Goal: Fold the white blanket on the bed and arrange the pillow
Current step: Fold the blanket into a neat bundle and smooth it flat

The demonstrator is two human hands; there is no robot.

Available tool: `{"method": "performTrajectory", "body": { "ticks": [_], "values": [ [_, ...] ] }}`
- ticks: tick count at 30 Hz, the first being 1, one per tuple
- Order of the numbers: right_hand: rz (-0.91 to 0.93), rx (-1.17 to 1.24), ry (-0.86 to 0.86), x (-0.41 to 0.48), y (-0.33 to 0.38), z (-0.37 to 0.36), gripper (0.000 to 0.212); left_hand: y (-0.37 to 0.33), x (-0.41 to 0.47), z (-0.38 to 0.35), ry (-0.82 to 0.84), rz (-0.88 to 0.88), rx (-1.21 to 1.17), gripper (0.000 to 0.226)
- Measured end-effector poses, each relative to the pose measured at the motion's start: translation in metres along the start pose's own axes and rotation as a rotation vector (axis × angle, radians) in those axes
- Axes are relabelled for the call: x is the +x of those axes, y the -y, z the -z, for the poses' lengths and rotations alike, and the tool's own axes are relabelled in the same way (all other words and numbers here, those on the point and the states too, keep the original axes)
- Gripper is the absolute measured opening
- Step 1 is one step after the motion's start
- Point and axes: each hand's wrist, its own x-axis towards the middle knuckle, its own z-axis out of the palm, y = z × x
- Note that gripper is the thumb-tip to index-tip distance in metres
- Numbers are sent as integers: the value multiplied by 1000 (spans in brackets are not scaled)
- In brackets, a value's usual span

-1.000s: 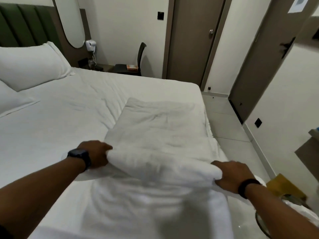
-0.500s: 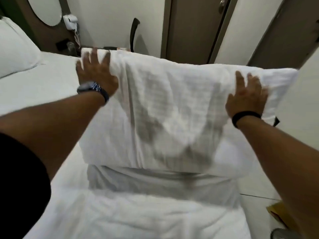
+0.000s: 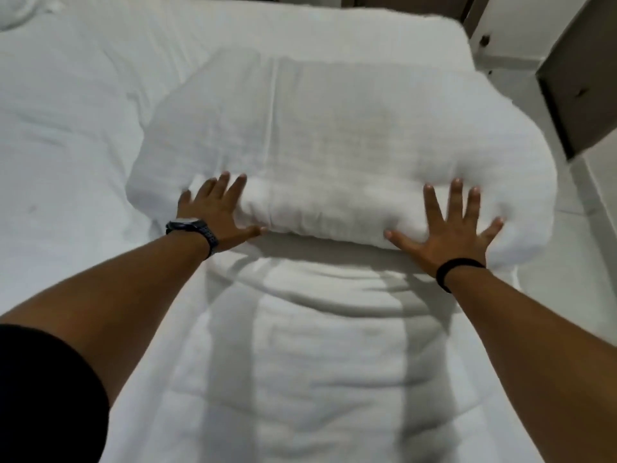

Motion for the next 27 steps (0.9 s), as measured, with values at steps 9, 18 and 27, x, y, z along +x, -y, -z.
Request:
{"method": "performTrajectory", "body": {
  "ticks": [9, 18, 27],
  "values": [
    [522, -104, -503, 3, 72, -10, 116, 47, 13, 11, -257, 54, 235, 131],
    [364, -151, -124, 19, 140, -22, 49, 42, 21, 12, -213, -56, 281, 33],
    [372, -74, -388, -45, 140, -11, 46, 42, -33, 6, -58, -240, 463, 24]
  ]
}}
